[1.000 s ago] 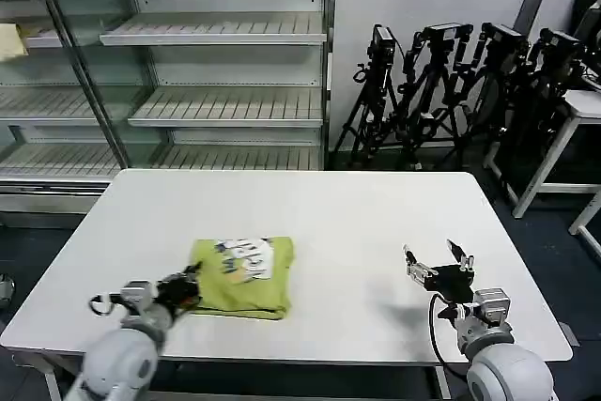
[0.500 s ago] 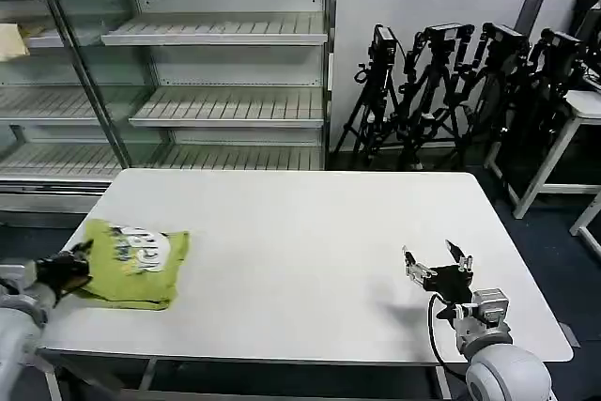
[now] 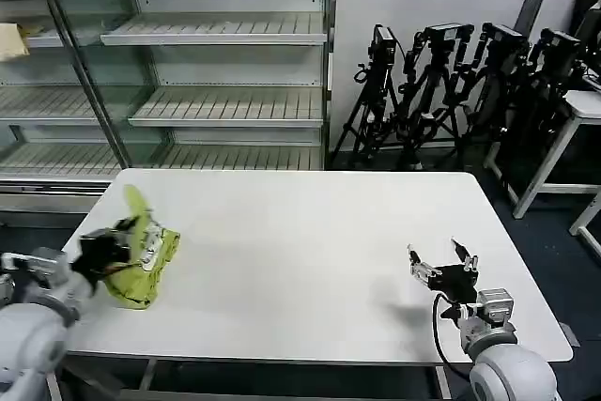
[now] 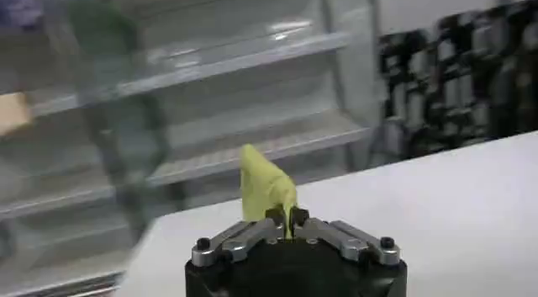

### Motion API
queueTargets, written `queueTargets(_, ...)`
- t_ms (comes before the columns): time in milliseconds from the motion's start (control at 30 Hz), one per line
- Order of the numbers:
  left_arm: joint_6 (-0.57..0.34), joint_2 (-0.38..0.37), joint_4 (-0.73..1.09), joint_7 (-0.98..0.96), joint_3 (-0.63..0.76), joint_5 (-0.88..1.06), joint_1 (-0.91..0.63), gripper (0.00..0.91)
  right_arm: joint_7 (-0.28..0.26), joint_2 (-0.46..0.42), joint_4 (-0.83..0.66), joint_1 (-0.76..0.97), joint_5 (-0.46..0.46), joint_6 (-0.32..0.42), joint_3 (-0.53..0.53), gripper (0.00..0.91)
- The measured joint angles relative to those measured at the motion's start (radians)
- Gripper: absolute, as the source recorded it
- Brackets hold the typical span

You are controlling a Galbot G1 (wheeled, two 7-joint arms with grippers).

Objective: Fold and organize the clothes.

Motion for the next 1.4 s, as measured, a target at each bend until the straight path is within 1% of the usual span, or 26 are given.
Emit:
queueTargets(167, 0.001, -0.050, -0.083, -0.044, 0.145, -0.022, -0.036, 0.000, 0.000, -0.007, 0.003, 0.006, 0.000, 0.000, 0.012, 0.907)
queueTargets(300, 0.000, -0.106, -0.111, -0.083, 0.263, -0.023, -0.055, 0.000, 0.000, -0.007, 0.000, 0.015, 0.000, 0.000, 0.011, 0.907)
queueTargets(533, -0.001, -0.245, -0.093, -0.161, 0.468, 0.042, -0.091, 0.000, 0.001, -0.007, -0.002, 0.032, -0.005, -0.004, 0.007, 0.907)
queueTargets(700, -0.002, -0.329, -0.047, -0.189, 0.559, 0.102, -0.127, 0.010, 0.001, -0.016, 0.003, 0.035, -0.002, -0.004, 0.020, 0.907)
queueTargets(733, -0.002, -0.341, -0.035, -0.195, 0.572, 0.111, -0.138, 0.816, 0.001, -0.017, 0.004, 0.034, -0.001, -0.004, 0.022, 0.907)
queueTargets(767, -0.002, -0.350, -0.026, -0.198, 0.583, 0.117, -0.147, 0.907, 0.001, -0.018, 0.005, 0.034, -0.001, -0.005, 0.025, 0.907)
queueTargets(1067, -0.014, -0.401, 0.000, -0.194, 0.664, 0.138, -0.190, 0.907, -0.009, -0.023, -0.008, 0.054, 0.007, -0.005, 0.049, 0.907)
queueTargets(1267, -0.059, -0.412, -0.005, -0.164, 0.671, 0.145, -0.213, 0.907, -0.024, -0.017, -0.027, 0.081, -0.009, 0.010, 0.043, 0.907)
queueTargets(1400, -0.101, -0.412, -0.012, -0.124, 0.651, 0.158, -0.213, 0.907, -0.028, -0.008, -0.040, 0.102, -0.023, 0.023, 0.029, 0.907)
